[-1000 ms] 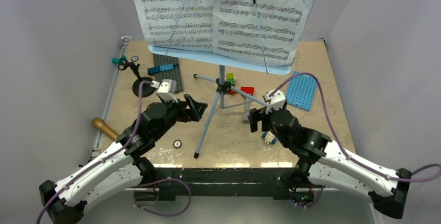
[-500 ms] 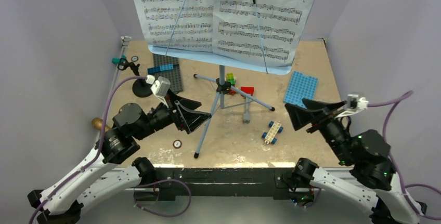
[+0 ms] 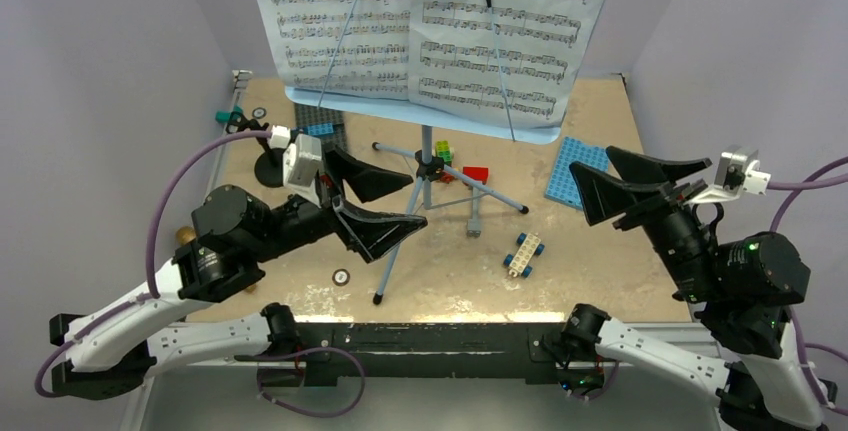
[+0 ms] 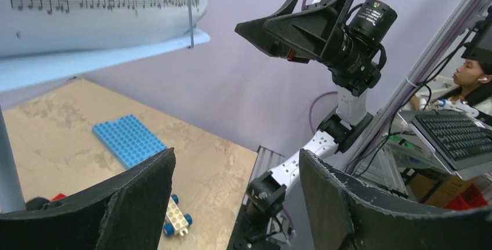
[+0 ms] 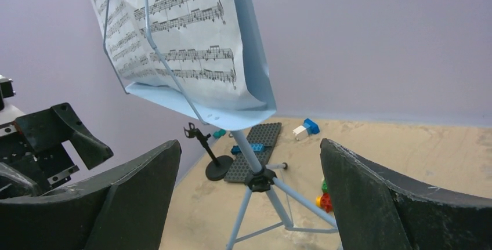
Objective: Pack up the instrument practice props
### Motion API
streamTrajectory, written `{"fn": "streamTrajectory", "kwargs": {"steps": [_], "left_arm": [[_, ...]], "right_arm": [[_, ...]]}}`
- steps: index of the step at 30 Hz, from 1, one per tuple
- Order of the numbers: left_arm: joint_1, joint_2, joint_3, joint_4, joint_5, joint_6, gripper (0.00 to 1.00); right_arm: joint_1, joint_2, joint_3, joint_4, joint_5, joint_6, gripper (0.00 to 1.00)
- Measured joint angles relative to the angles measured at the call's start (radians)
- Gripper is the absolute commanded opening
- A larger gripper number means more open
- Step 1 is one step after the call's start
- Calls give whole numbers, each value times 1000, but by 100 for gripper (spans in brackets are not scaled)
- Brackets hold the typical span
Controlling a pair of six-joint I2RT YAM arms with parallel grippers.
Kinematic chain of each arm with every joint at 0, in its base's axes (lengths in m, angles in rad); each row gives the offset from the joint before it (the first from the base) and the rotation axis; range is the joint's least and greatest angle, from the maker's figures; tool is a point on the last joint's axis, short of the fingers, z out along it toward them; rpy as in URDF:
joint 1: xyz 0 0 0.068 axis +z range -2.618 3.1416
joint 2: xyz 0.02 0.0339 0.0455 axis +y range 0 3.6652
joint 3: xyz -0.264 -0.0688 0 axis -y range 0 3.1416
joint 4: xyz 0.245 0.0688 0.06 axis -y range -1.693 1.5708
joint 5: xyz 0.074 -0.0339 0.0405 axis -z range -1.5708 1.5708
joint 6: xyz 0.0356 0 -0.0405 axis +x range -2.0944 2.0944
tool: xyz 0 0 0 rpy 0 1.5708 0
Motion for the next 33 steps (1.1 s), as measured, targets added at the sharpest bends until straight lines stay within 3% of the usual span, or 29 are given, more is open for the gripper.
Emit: {"fn": "streamTrajectory", "kwargs": {"steps": [6, 16, 33], "left_arm": [[-10, 85, 83, 111, -45, 28, 77], [-27, 291, 400, 140, -79, 35, 74], [-30, 314, 423, 136, -149, 34, 74]], "right_arm": [[1, 101, 66, 54, -3, -63, 91], [5, 241, 177, 77, -1, -110, 81], [5, 290, 247, -18, -34, -9, 66]]}}
